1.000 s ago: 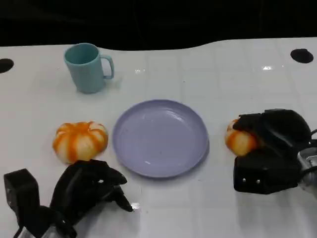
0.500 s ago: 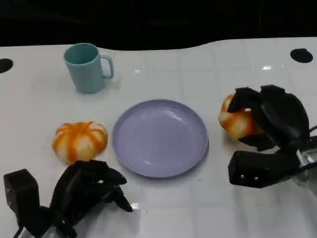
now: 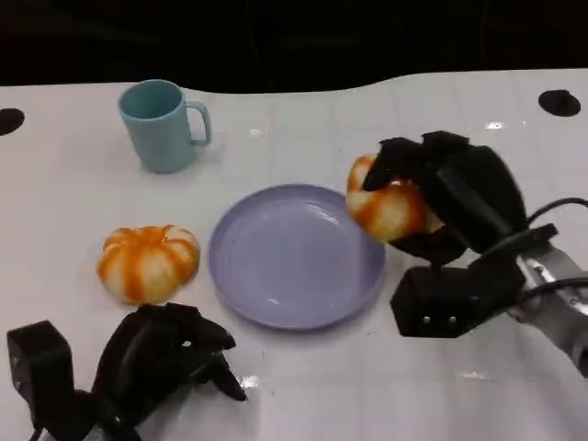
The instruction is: Grasp the bread from the table and place it into the plate.
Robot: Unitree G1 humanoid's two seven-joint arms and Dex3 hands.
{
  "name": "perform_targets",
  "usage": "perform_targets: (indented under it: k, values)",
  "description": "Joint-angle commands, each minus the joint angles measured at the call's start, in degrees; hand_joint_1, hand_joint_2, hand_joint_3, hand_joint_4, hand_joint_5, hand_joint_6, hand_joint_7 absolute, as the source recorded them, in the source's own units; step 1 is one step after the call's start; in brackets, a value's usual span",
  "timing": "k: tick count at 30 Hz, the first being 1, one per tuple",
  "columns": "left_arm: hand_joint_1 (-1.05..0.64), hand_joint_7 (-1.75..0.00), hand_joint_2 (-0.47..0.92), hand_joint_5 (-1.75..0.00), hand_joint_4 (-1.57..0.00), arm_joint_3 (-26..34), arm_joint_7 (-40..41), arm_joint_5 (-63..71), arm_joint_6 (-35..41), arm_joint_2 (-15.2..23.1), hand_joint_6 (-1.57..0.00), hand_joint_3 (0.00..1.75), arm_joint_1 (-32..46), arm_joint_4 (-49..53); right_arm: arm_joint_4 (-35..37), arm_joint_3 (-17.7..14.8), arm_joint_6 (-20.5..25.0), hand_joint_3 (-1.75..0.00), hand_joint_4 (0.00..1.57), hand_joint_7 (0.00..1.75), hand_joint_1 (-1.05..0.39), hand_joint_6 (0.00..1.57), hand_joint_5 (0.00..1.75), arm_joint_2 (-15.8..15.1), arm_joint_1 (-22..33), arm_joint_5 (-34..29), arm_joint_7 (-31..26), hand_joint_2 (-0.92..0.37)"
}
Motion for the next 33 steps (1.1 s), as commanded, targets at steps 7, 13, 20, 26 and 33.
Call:
perform_targets:
  k: [7,13,20,26,33]
  values:
    - [-1.05,-0.19,0.73,-0.59,-1.57,-0.3,-0.4,0.1,-0.2,0.4,-1.57,0.00,1.3,-1.0,0.5,1.6,-1.6,-1.32,0.96,1.57,-0.13,0.81,1.75,2.4,-3.7,0.4,9.5,-0.29]
    - [-1.05,-0.18,0.74,-0.58,-1.57,-0.8,-0.4,0.4,-0.9,0.5,-1.57,0.01,1.9,-1.5,3.1,2.6,-2.6,-1.14,0.94,1.18,-0.16,0.92,1.75,5.1,-4.9,0.6,10.7,-0.39]
    - [-1.05,-0.17,0.73,-0.58,-1.57,-1.1,0.4,0.5,-0.7,0.3,-1.57,0.00,2.3,-2.2,6.9,2.6,-2.5,-1.24,0.93,0.96,-0.18,0.98,1.63,8.5,-6.4,1.8,14.5,-0.38]
    - [-1.05,-0.19,0.73,-0.59,-1.57,-1.2,0.9,0.3,0.0,-0.1,-1.57,0.00,2.5,-3.0,9.3,2.5,-0.8,-0.44,0.77,0.31,-0.25,0.96,1.10,9.8,-7.3,1.5,15.2,-0.71]
    - [-1.05,-0.19,0.73,-0.59,-1.57,-1.0,0.7,0.2,0.2,-0.1,-1.57,0.00,2.6,-3.4,8.8,3.3,1.2,-0.12,0.30,0.01,-0.49,0.40,0.38,9.3,-7.7,0.7,18.7,-0.91]
